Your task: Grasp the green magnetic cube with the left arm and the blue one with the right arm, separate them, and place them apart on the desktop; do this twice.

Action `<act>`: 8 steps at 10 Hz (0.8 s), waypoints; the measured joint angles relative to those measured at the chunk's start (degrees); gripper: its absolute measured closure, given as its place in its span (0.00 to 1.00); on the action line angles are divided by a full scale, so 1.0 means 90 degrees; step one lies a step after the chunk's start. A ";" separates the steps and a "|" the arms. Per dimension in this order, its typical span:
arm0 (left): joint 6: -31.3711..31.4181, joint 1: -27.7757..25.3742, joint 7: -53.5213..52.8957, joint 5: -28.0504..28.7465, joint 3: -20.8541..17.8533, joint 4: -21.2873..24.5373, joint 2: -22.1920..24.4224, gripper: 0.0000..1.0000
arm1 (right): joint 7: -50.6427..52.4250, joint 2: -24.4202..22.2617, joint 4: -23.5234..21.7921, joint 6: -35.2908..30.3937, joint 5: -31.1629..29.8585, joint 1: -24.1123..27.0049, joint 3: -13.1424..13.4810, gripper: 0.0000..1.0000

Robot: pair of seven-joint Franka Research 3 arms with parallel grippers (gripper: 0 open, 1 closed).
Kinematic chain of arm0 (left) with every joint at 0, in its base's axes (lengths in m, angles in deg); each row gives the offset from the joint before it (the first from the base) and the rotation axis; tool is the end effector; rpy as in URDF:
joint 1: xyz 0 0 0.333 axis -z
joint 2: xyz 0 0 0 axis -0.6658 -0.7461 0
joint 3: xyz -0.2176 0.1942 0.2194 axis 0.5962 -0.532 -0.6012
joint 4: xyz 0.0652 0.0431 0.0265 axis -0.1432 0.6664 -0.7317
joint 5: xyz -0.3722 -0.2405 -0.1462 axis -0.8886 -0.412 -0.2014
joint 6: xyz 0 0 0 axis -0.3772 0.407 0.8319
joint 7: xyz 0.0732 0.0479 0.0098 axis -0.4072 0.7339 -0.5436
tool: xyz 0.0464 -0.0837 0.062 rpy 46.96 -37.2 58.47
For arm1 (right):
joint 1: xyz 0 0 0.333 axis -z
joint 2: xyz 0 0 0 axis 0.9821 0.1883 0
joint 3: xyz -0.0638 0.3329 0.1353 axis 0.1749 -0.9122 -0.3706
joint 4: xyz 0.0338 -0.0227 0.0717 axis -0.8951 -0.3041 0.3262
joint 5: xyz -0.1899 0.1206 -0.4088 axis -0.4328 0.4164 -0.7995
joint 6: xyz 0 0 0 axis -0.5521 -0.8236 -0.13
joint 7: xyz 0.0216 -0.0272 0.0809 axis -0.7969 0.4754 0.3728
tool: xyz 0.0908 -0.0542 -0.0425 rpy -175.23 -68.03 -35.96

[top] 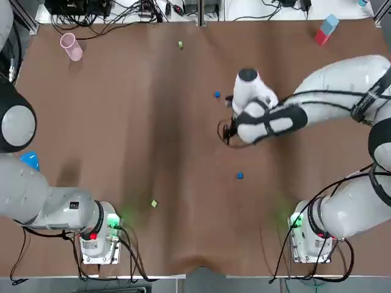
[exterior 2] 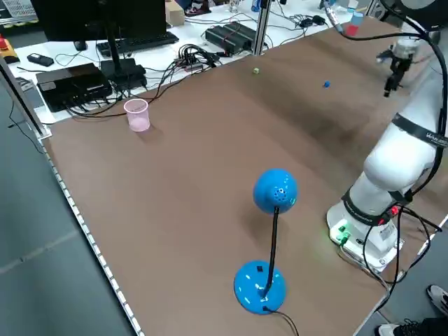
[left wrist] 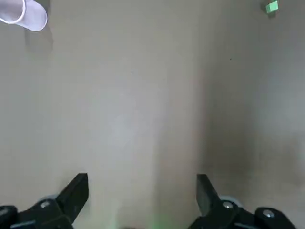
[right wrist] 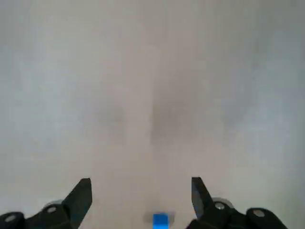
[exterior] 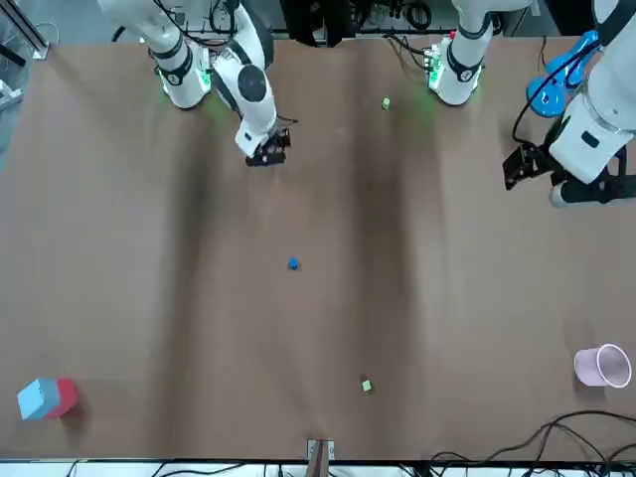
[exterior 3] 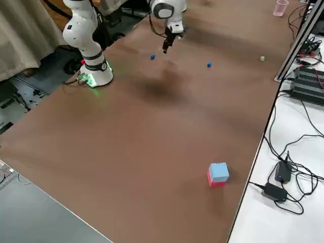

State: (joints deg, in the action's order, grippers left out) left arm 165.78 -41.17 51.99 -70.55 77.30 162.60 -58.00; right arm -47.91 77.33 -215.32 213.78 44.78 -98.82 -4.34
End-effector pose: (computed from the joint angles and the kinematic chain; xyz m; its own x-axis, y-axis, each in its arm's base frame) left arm 0.6413 -0.1189 0.6667 0.9985 0.0379 -0.0406 0.0360 -0.9983 -0.0464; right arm 0.3939 0.3923 0.2460 0.9934 0.0542 -0.1016 0.0555 -0.9984 0.0105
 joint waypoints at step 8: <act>0.0019 -0.0005 0.0003 0.0000 -0.0006 -0.0036 -0.0182 0.00 | 0.0068 0.2557 0.3902 -0.0737 -0.0688 -0.1215 0.1945 0.07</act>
State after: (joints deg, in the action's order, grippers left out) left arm 165.95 -41.21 52.01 -70.55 77.24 162.28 -59.64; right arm -47.29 100.34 -180.20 207.14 38.59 -109.76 13.16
